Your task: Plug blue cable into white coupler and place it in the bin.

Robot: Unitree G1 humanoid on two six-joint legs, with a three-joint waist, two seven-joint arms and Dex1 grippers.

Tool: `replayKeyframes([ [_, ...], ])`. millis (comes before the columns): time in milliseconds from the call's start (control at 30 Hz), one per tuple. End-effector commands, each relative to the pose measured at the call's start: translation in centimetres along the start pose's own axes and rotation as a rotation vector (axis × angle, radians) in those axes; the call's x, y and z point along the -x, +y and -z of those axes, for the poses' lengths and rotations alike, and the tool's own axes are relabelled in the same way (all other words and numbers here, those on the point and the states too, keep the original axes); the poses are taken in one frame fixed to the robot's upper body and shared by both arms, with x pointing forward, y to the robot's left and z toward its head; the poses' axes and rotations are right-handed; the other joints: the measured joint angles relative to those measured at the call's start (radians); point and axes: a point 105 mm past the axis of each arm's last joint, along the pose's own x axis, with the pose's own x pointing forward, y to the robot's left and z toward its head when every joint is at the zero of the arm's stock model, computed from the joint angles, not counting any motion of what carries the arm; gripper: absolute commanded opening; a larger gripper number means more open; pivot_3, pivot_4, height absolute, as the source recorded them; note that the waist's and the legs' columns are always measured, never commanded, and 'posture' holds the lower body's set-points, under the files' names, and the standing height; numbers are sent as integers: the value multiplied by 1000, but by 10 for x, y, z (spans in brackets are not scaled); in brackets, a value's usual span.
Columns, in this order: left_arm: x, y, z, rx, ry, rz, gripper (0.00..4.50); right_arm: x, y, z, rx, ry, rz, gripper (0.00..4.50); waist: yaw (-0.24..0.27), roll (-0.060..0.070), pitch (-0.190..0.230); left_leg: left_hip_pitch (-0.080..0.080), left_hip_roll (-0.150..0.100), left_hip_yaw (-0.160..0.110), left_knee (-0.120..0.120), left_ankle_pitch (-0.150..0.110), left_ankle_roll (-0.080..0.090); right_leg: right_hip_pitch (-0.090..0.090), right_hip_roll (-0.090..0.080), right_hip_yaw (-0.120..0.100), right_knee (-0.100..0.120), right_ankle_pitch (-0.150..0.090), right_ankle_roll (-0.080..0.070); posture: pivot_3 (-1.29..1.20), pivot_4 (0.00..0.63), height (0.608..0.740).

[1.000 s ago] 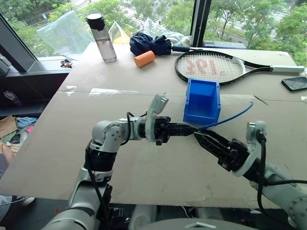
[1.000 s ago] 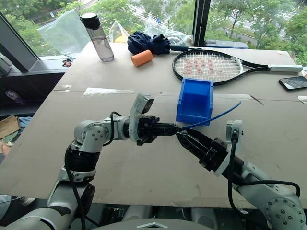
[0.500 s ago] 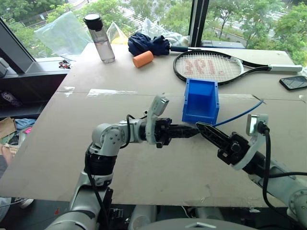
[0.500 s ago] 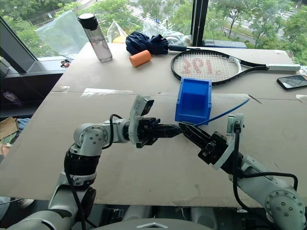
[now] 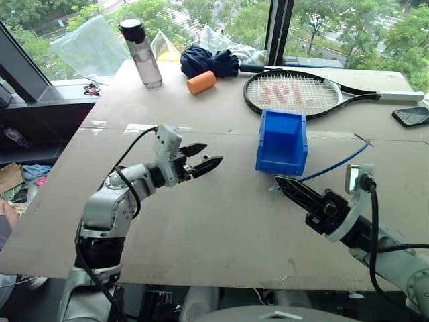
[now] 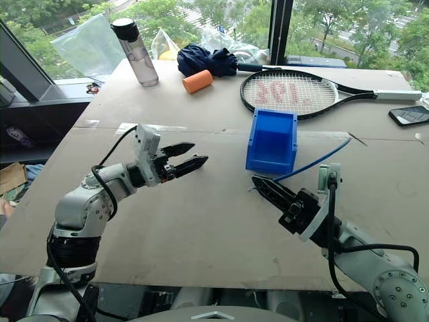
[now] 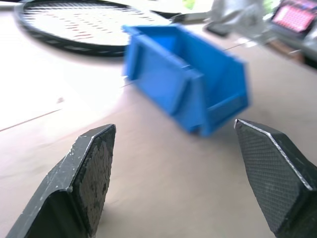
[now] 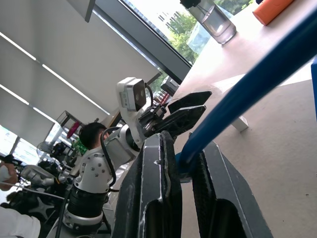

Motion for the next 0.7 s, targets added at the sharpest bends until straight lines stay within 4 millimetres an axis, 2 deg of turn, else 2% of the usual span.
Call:
replayKeyframes([
  [33, -4, -1, 1, -117, 2, 10, 3869, -3, 5, -3, 9, -13, -33, 0, 8, 0, 0, 0, 0, 0, 0, 0, 0, 0, 0, 0, 0, 0, 0, 0, 150, 740],
  [400, -38, 22, 34, -234, 122, 68, 3869, 1, 2, -6, 69, 8, 3, 0, 9, -1, 0, -1, -1, 0, 1, 0, 0, 0, 0, -2, 0, 2, 3, 0, 150, 740],
  [500, -45, 21, 41, -237, 138, 108, 3060, 4, 3, -4, 77, 5, 19, 0, 8, -1, 0, -2, -1, 0, 1, 0, 0, 0, 0, -2, 0, 2, 4, 0, 150, 740],
  [533, -46, 22, 42, -233, 143, 116, 2469, 4, 3, -3, 81, 4, 24, 0, 7, -1, 0, -2, -1, -1, 1, 0, 0, 0, 0, -2, 0, 2, 4, 0, 150, 740],
  [567, -46, 22, 44, -231, 146, 121, 2168, 4, 3, -3, 83, 2, 26, 0, 7, -1, 0, -2, -1, 0, 1, 0, 0, 0, 0, -2, 0, 2, 4, 0, 150, 740],
  [600, -47, 23, 44, -229, 147, 129, 1552, 5, 3, -4, 91, -2, 33, 0, 7, -1, 0, -2, -1, -1, 1, 0, 0, 0, 0, -2, 0, 2, 4, 0, 150, 740],
  [633, -47, 22, 43, -226, 146, 145, 1227, 6, 2, -4, 102, -7, 40, 0, 7, -1, 0, -1, -1, -1, 1, 0, 0, 0, 0, -3, 0, 2, 4, 0, 150, 740],
  [667, -48, 19, 41, -222, 138, 176, 611, 6, 1, -5, 121, -10, 48, 0, 7, -1, 0, -1, -1, -1, 1, 0, 0, 0, 0, -3, 1, 3, 4, 0, 150, 740],
  [700, -48, 14, 37, -212, 118, 214, 579, 7, 0, -5, 143, -8, 55, 0, 7, -1, 0, -1, -1, -1, 1, 0, 0, 0, 0, -3, 1, 3, 4, 0, 150, 740],
])
